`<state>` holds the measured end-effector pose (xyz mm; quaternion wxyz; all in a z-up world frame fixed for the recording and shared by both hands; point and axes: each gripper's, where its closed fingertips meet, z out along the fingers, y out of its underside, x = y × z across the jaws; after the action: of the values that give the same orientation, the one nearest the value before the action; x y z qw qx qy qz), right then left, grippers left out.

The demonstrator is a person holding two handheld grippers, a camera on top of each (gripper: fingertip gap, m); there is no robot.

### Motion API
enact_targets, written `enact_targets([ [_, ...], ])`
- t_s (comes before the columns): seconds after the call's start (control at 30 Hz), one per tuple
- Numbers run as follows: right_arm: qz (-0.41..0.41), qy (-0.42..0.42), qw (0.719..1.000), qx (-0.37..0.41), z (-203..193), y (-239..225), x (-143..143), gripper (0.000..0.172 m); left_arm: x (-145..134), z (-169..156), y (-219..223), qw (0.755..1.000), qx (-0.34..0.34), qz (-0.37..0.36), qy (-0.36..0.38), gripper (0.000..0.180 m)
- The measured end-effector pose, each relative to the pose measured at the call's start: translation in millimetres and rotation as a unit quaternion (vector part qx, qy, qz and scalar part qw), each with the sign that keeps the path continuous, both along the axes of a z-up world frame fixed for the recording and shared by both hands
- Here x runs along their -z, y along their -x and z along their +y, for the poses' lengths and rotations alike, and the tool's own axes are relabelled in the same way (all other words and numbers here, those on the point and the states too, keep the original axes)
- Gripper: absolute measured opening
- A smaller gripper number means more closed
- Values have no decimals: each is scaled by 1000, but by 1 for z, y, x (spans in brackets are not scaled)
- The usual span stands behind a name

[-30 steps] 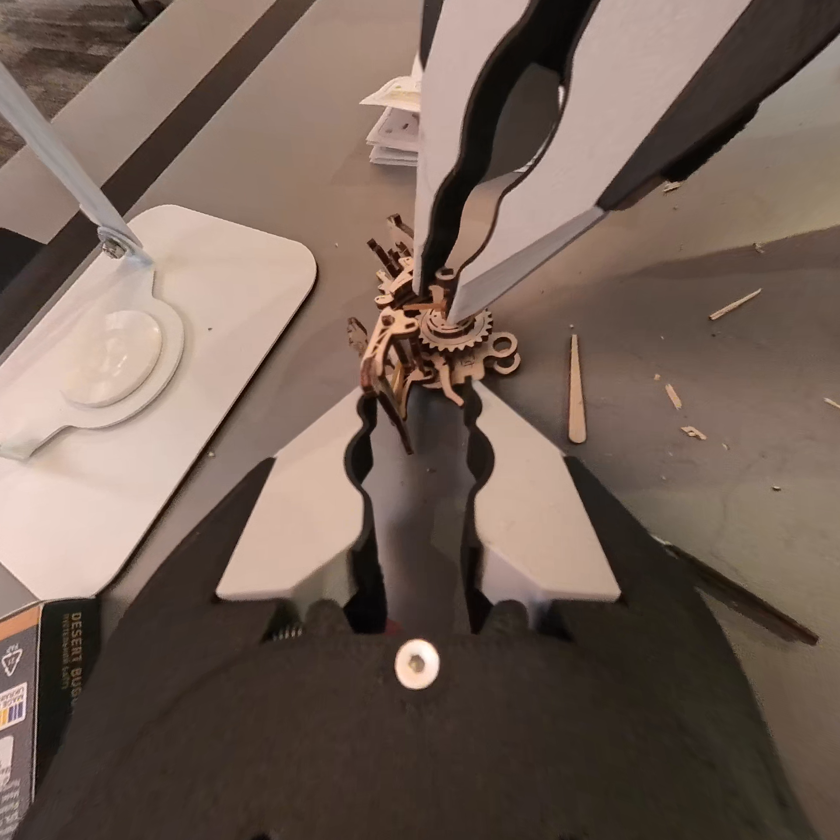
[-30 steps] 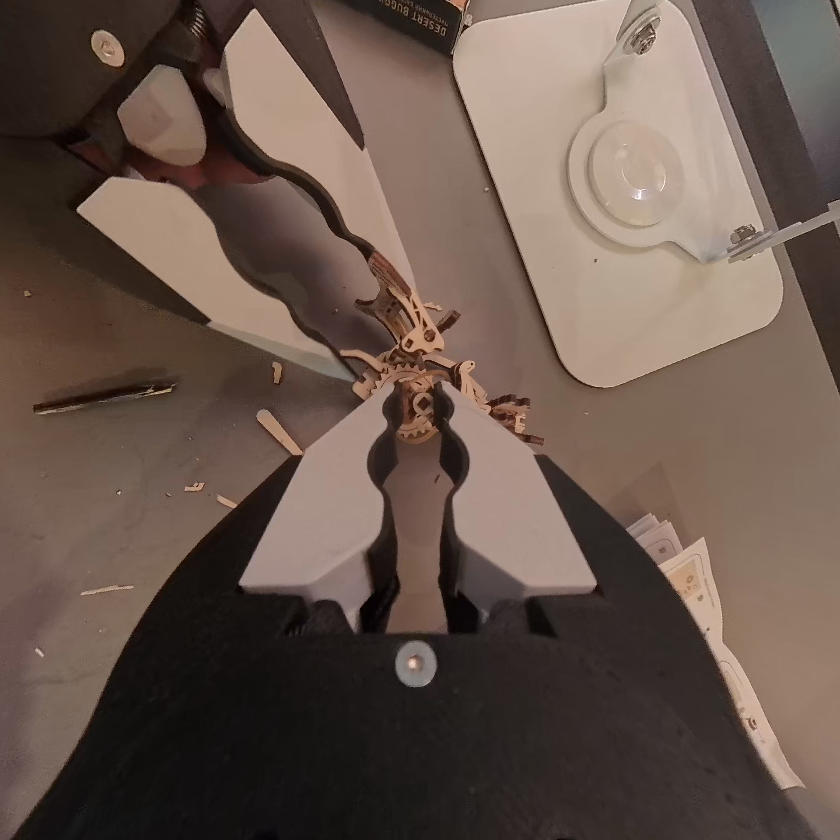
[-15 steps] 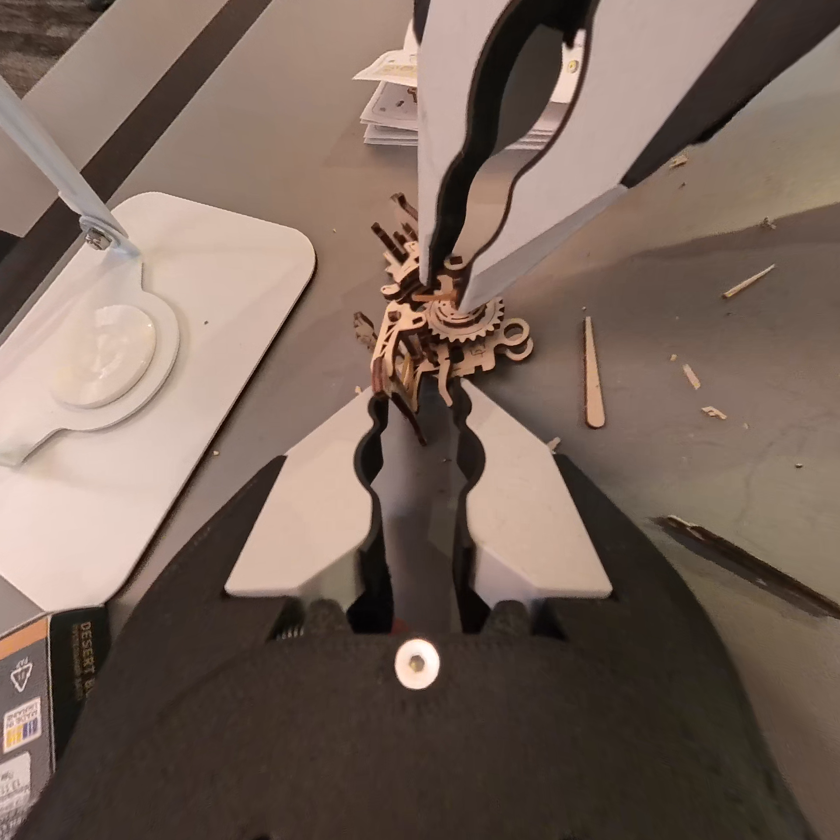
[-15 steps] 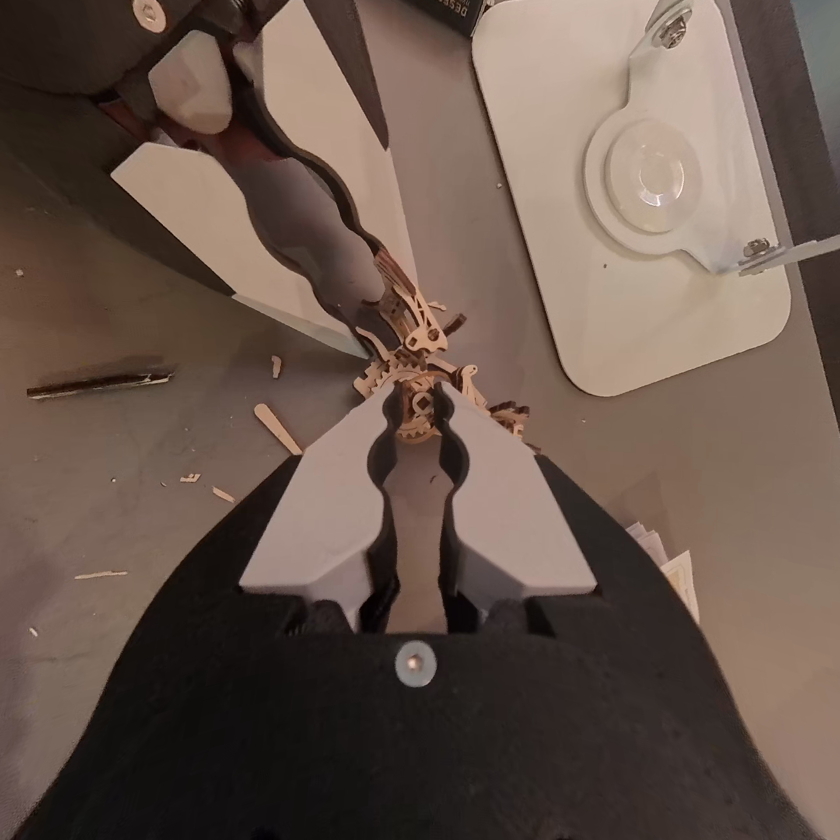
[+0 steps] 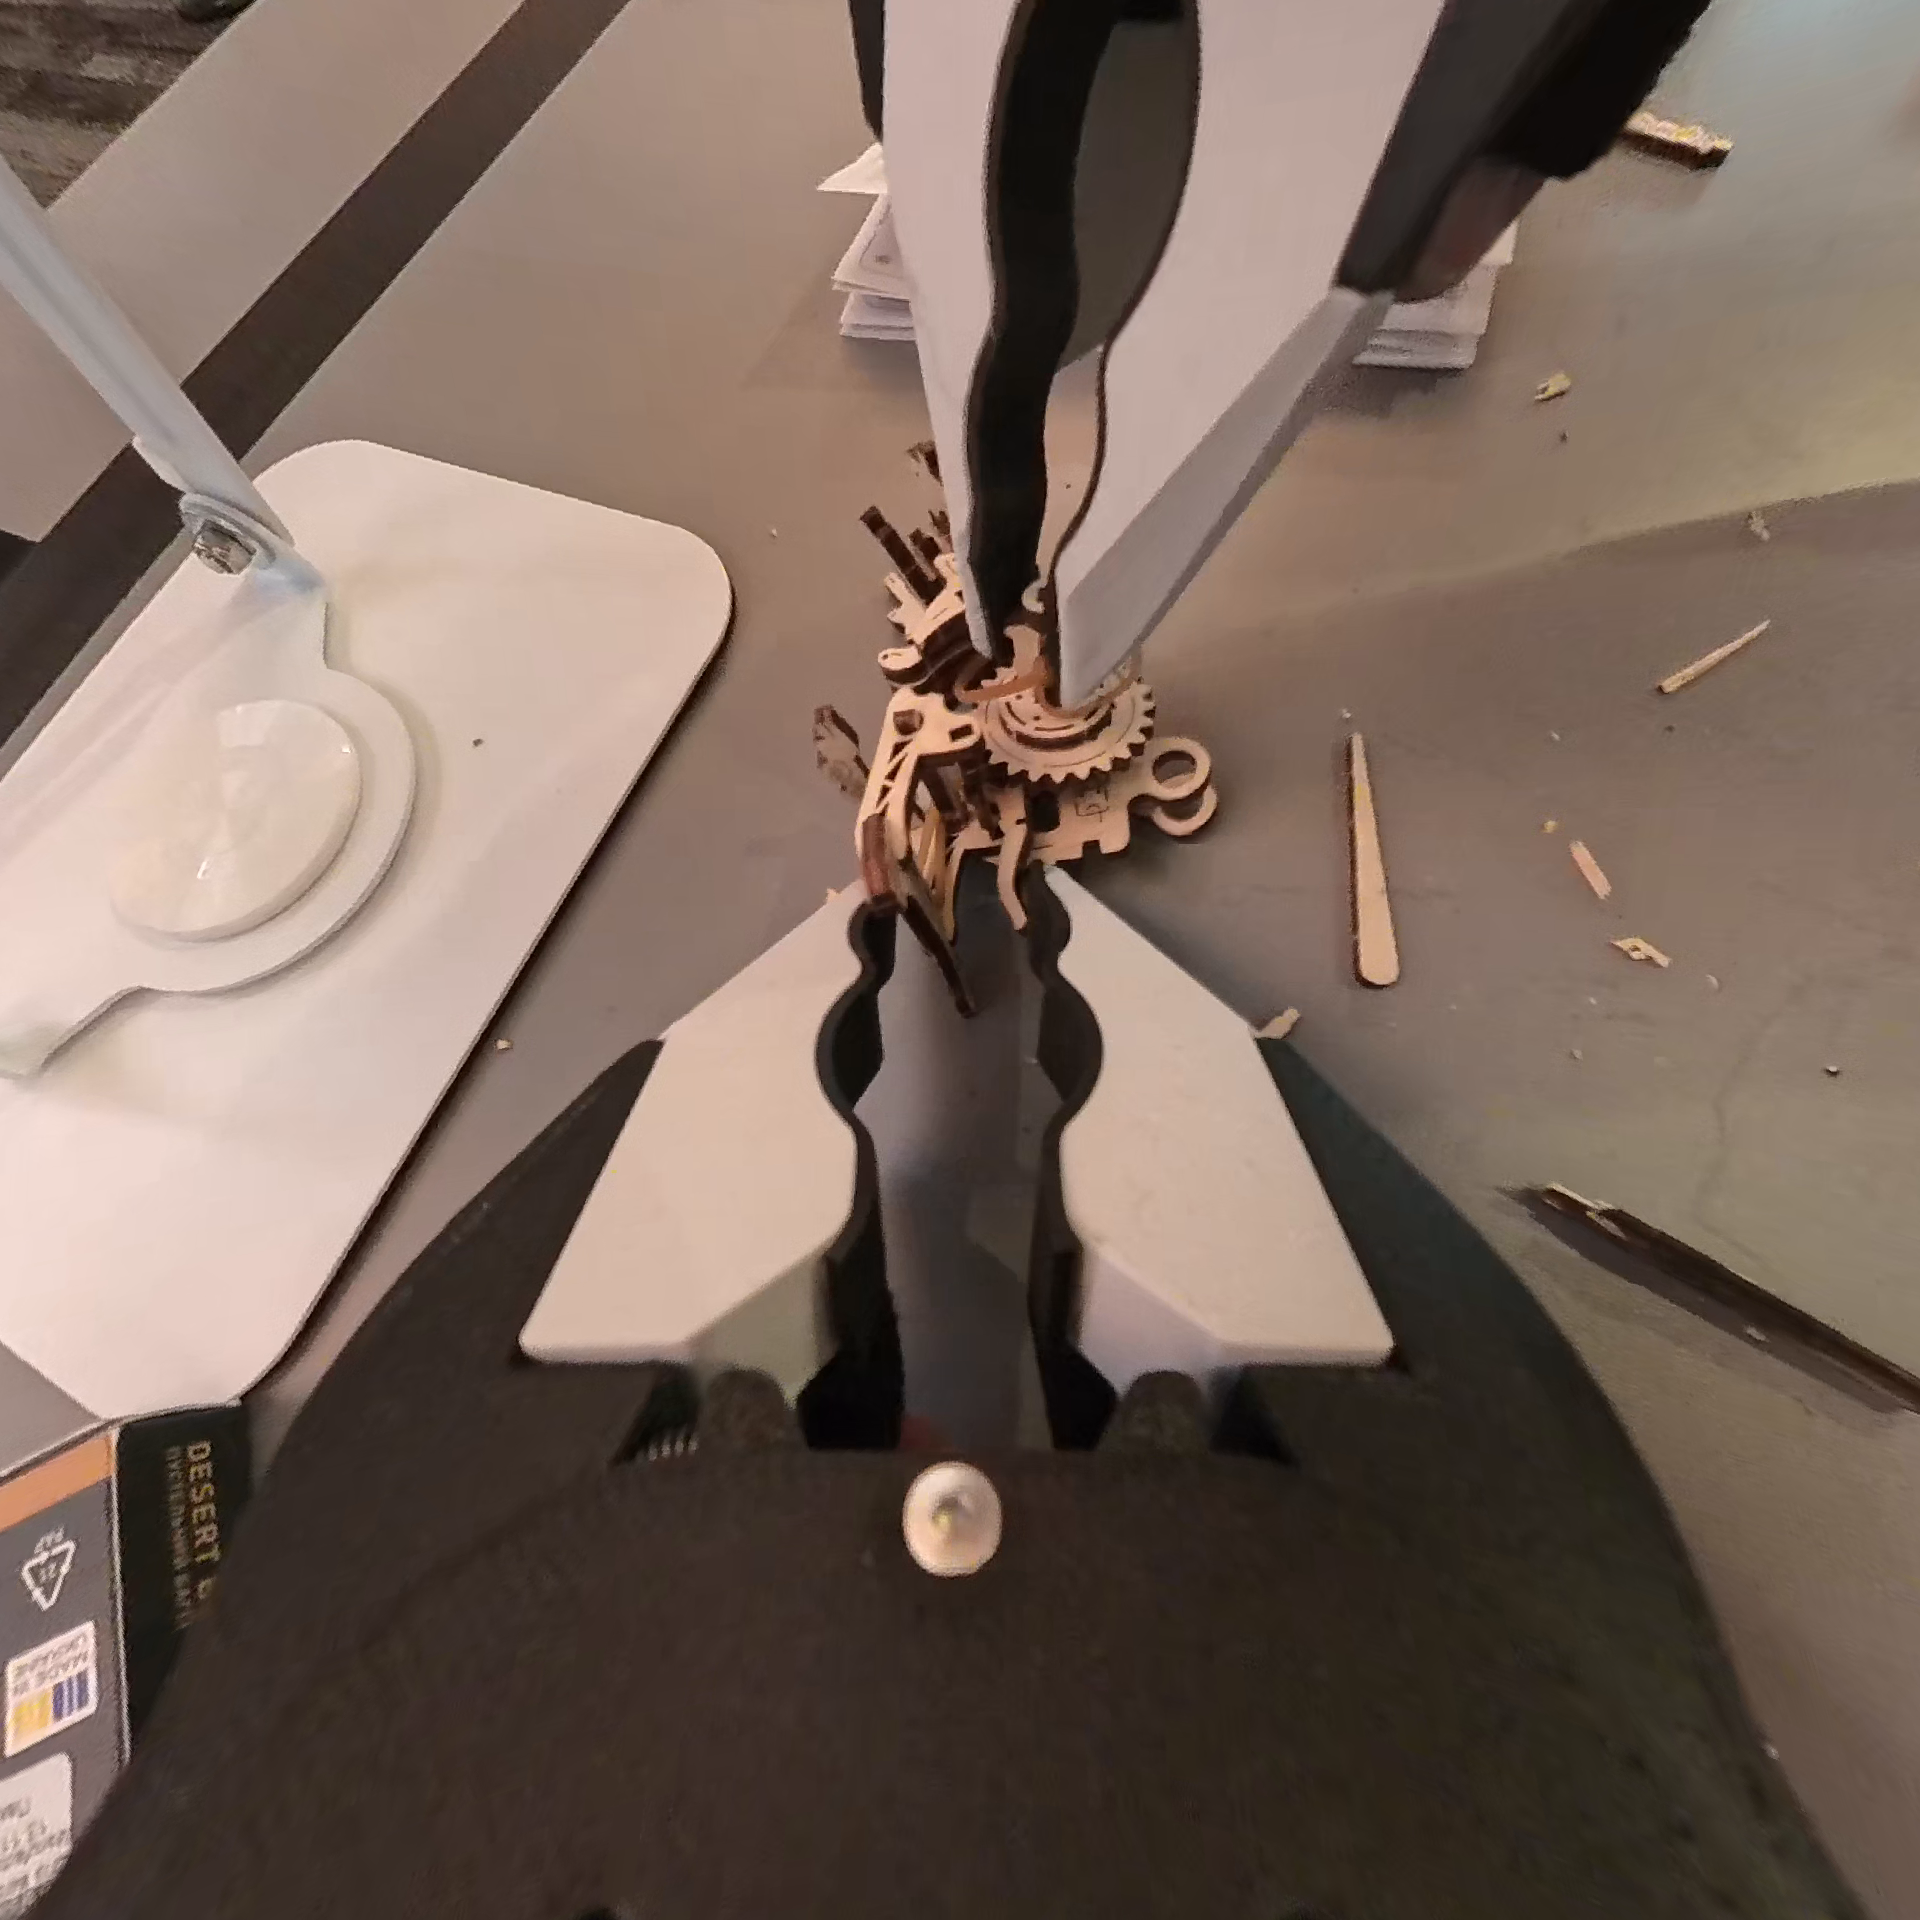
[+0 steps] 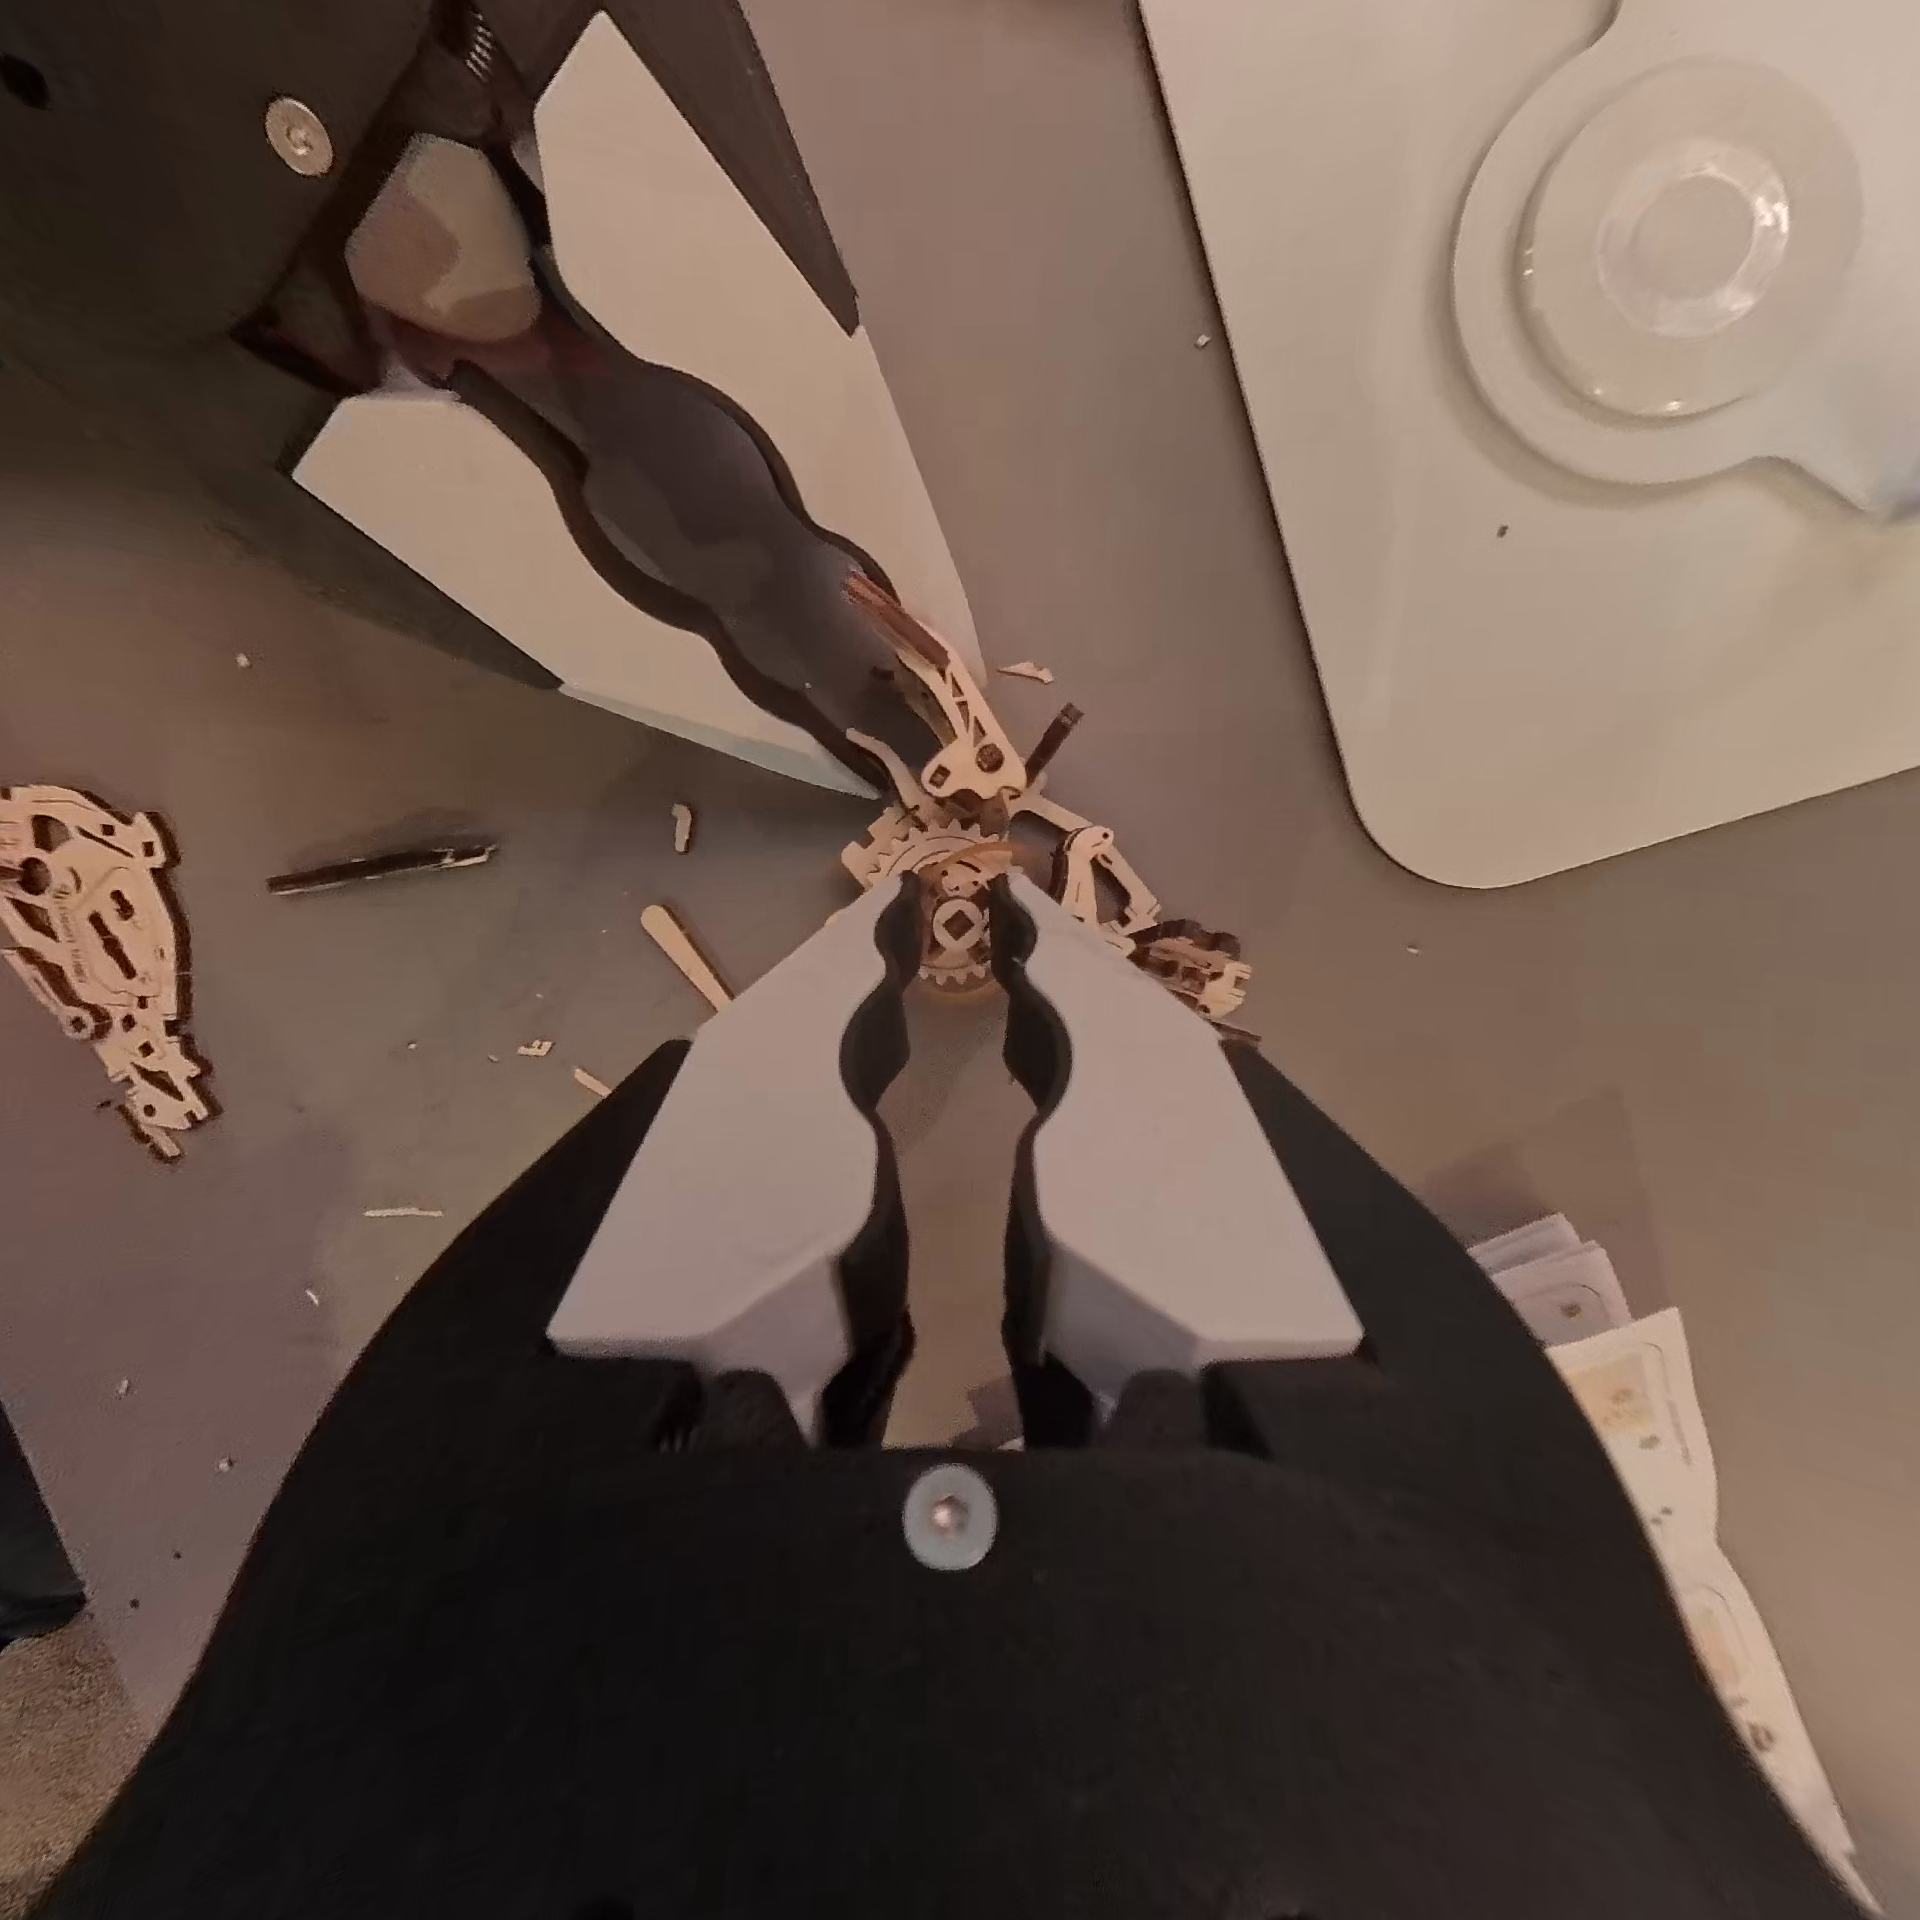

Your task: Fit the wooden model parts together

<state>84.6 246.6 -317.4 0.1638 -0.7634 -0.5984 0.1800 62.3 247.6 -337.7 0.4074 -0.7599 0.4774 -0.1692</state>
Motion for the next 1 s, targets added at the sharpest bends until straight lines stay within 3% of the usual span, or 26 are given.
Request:
enact_targets([
  [0.03, 12, 8, 1000, 3, 0, 0, 0, 10, -1, 0, 0, 1000, 0, -2, -1, 21],
  [0.23, 93, 58, 994, 18, -4, -8, -3, 10, -12, -1, -5, 999, 7, 6, -35, 18],
  [0.43, 133, 48, 990, 23, -9, -14, -4, 10, -18, -6, -10, 997, 17, 32, -63, 17],
  [0.83, 29, -82, 996, -30, -9, -17, -3, 10, -20, -5, -11, 996, 16, 36, -78, 14],
  [1.0, 25, -86, 995, -33, -8, -18, -3, 10, -20, -4, -11, 996, 14, 36, -83, 14],
])
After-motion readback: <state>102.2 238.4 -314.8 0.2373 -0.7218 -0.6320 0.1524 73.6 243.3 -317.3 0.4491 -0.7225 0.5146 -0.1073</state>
